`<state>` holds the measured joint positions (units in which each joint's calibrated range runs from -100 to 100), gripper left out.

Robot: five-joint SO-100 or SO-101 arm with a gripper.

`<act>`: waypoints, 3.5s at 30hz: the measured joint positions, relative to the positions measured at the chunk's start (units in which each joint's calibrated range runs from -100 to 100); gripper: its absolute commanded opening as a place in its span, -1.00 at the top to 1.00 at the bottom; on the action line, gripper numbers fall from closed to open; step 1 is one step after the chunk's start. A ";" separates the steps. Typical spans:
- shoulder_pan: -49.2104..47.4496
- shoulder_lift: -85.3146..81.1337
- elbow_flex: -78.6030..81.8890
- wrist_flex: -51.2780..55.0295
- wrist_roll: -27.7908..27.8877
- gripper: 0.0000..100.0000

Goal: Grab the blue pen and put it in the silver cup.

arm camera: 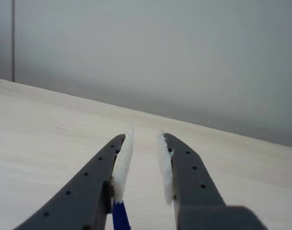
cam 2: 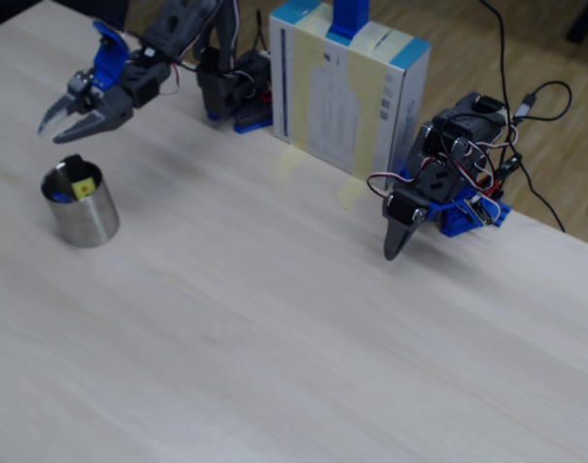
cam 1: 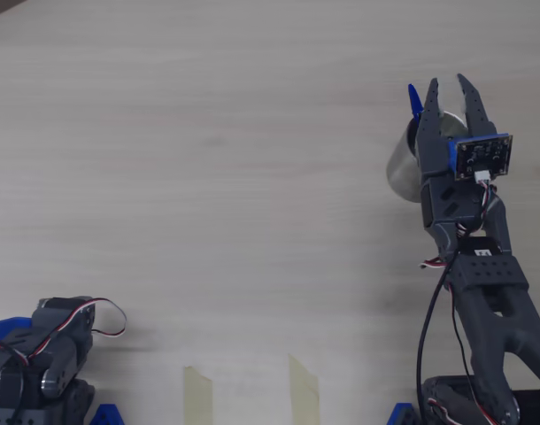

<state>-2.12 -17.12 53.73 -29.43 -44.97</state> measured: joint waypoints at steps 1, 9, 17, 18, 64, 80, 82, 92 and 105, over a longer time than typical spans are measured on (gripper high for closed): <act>-0.08 -1.00 0.63 0.00 0.00 0.79; -0.42 -10.58 8.13 0.00 0.10 0.90; 0.33 -20.24 16.70 0.00 0.10 0.96; 0.33 -21.49 17.60 0.00 0.10 0.96; 5.91 -73.47 44.84 51.07 -7.61 0.96; 4.91 -80.97 44.75 78.19 -10.18 0.96; 4.74 -80.97 44.75 80.54 -10.54 0.96; 4.83 -80.97 44.75 91.92 -13.22 0.96; 4.83 -81.38 44.75 102.13 -13.63 0.96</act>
<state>2.70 -98.50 98.48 72.71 -58.60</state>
